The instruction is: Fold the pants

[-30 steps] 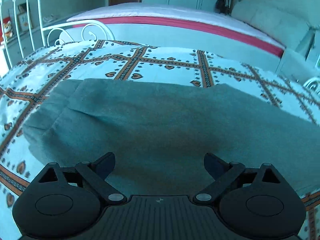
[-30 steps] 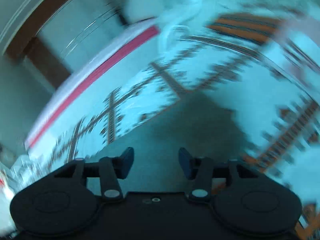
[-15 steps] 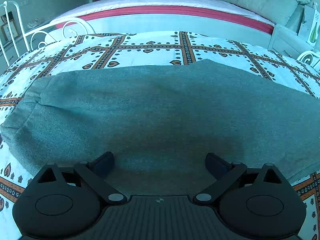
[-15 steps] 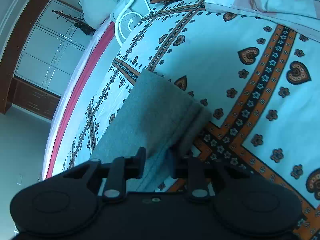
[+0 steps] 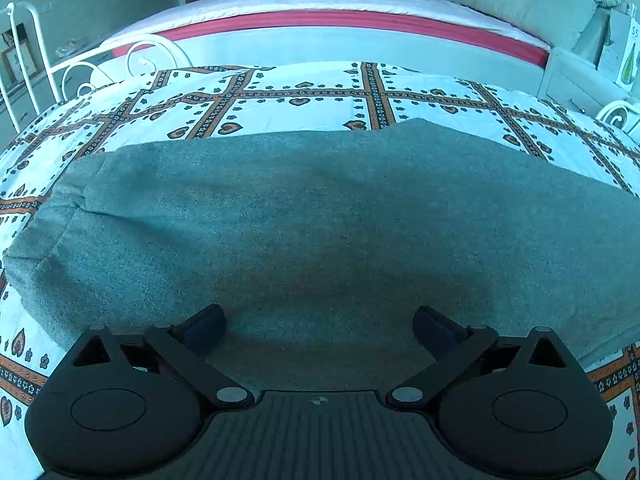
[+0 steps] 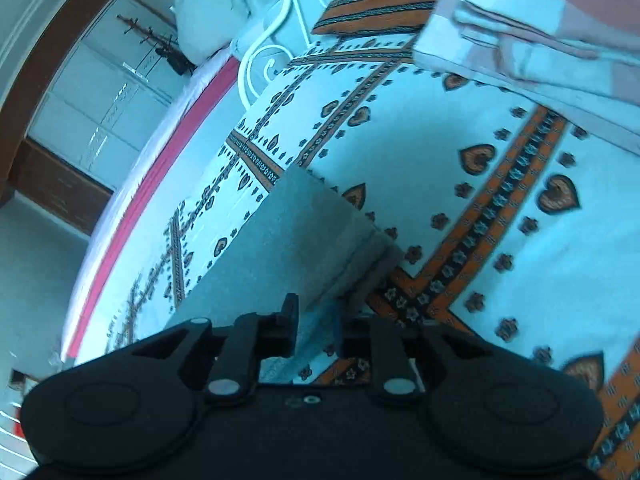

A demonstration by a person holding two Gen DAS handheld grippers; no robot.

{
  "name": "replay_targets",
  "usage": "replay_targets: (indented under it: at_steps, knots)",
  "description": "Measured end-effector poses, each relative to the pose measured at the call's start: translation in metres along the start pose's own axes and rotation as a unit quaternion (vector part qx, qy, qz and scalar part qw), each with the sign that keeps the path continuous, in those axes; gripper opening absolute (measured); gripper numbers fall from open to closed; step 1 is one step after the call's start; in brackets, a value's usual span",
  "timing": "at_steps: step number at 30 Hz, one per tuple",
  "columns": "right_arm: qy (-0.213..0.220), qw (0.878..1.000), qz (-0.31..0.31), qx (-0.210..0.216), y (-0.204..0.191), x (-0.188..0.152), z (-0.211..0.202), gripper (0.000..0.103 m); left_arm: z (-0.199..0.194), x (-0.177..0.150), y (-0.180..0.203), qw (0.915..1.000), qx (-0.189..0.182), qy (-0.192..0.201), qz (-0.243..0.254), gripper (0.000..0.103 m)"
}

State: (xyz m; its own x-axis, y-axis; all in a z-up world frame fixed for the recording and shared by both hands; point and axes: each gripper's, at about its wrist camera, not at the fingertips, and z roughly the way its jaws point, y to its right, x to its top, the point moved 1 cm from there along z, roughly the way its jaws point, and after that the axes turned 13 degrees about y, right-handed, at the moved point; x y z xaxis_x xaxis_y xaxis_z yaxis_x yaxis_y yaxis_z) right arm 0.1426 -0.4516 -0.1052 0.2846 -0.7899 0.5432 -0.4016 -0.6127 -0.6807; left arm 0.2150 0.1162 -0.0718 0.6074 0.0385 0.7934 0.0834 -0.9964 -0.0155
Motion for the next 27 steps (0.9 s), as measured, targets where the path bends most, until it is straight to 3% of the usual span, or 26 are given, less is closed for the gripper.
replay_targets:
  at_steps: [2, 3, 14, 18, 22, 25, 27]
  knots:
    - [-0.027, 1.000, 0.015, -0.001, 0.008, -0.003, 0.006, 0.021, 0.002, -0.001, 0.002, 1.0000, -0.001, -0.002, 0.003, 0.101]
    - [-0.032, 0.999, 0.021, -0.007, 0.012, -0.006, 0.010, 0.019, 0.003, -0.002, 0.004, 0.9999, 0.000, -0.003, 0.011, 0.102]
    - [-0.014, 0.993, 0.116, 0.033, 0.037, -0.011, 0.015, 0.018, 0.002, -0.006, 0.007, 0.9999, 0.003, 0.000, 0.016, 0.103]
    - [-0.019, 0.996, 0.077, 0.033, 0.031, -0.015, 0.016, 0.018, 0.002, -0.007, 0.007, 0.9999, 0.004, 0.000, 0.016, 0.103]
    - [-0.008, 0.999, 0.043, 0.019, 0.018, -0.010, 0.018, 0.002, 0.002, -0.008, 0.007, 0.9999, 0.005, 0.001, 0.016, 0.103]
    - [0.026, 0.999, 0.011, 0.045, 0.000, -0.006, 0.005, 0.002, 0.002, -0.007, 0.007, 0.9999, 0.005, 0.000, 0.016, 0.103]
    - [0.010, 1.000, -0.010, 0.011, 0.001, -0.010, 0.012, 0.005, 0.003, -0.007, 0.008, 0.9999, 0.003, 0.000, 0.016, 0.103]
